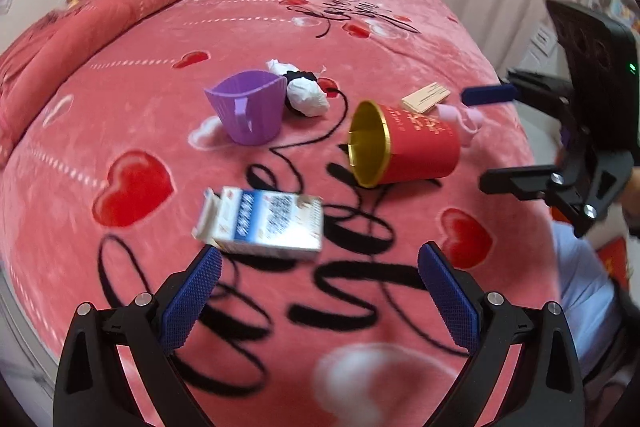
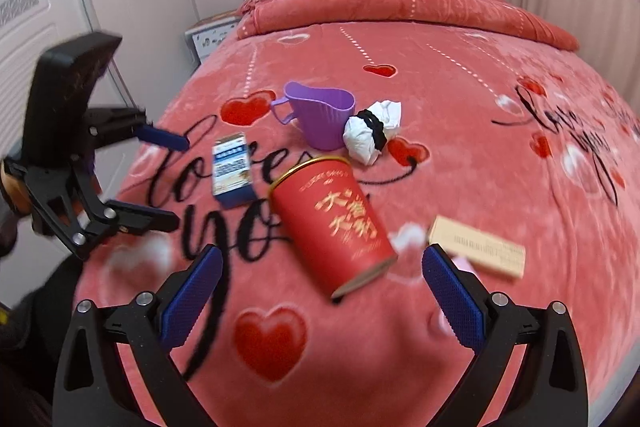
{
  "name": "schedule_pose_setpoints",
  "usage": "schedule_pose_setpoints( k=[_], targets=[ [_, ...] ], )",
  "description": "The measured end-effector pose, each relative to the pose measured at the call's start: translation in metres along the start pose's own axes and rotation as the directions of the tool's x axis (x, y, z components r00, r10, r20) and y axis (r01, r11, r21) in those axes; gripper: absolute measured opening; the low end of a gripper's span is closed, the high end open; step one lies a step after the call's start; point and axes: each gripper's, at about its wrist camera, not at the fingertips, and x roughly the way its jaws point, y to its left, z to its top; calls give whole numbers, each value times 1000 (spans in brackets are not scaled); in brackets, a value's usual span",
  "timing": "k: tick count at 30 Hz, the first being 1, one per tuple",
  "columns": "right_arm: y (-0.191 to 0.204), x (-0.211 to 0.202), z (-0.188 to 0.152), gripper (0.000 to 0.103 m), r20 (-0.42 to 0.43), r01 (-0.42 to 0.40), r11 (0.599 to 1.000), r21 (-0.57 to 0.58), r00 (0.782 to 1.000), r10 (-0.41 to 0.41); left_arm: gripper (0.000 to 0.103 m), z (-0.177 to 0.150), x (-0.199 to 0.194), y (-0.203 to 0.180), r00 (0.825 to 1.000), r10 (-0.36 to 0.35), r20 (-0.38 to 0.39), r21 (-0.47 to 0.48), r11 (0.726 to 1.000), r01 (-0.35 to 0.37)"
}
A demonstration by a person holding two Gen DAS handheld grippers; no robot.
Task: Collect trash
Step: 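Grasp the white-blue medicine box with the left tool while the right tool grasps the red Lucky Days can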
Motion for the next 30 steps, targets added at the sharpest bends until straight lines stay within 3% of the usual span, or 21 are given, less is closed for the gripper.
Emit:
schedule_pose_setpoints(
  k=[6, 11, 15, 16, 19, 21, 22, 23, 25, 26, 28, 30],
  targets=[
    [0, 27, 10, 95, -33, -11, 998, -61, 999, 9, 97, 14, 8, 21, 996, -74, -44, 208, 975, 81],
    [2, 41, 12, 91, -69, -6, 995, -96, 998, 0, 97, 22, 17, 40, 990, -123, -73, 369, 919, 142],
    [2, 48, 11, 88, -99, -8, 995, -95, 995, -2, 97, 27, 24, 42, 963, -241, -122, 478, 836, 270],
    [2, 49, 11, 88, -105, -9, 996, -92, 995, 0, 97, 28, 28, 42, 952, -267, -152, 515, 800, 307],
    [1, 53, 10, 88, -119, -8, 996, -85, 993, -3, 97, 28, 43, 44, 917, -314, -245, 548, 735, 398],
    [1, 57, 9, 88, -128, -5, 996, -87, 992, -6, 97, 29, 50, 41, 908, -328, -259, 578, 700, 418],
    [0, 58, 8, 84, -132, -6, 996, -85, 991, -5, 97, 30, 57, 40, 888, -354, -294, 572, 679, 460],
    [0, 60, 8, 82, -138, -4, 997, -82, 990, -7, 97, 29, 61, 38, 881, -357, -309, 570, 672, 472],
    [-2, 63, 7, 77, -142, -9, 997, -74, 990, -2, 84, 25, 71, 33, 881, -341, -328, 574, 668, 473],
    [-3, 64, 7, 68, -143, -9, 997, -71, 990, -1, 79, 25, 75, 31, 887, -322, -331, 574, 678, 460],
    [-5, 66, 7, 64, -144, -22, 998, -59, 989, 13, 73, 23, 75, 32, 895, -321, -310, 557, 702, 444],
    [-6, 65, 7, 63, -135, -28, 998, -50, 991, 21, 68, 24, 72, 38, 900, -333, -282, 511, 742, 434]
  ],
)
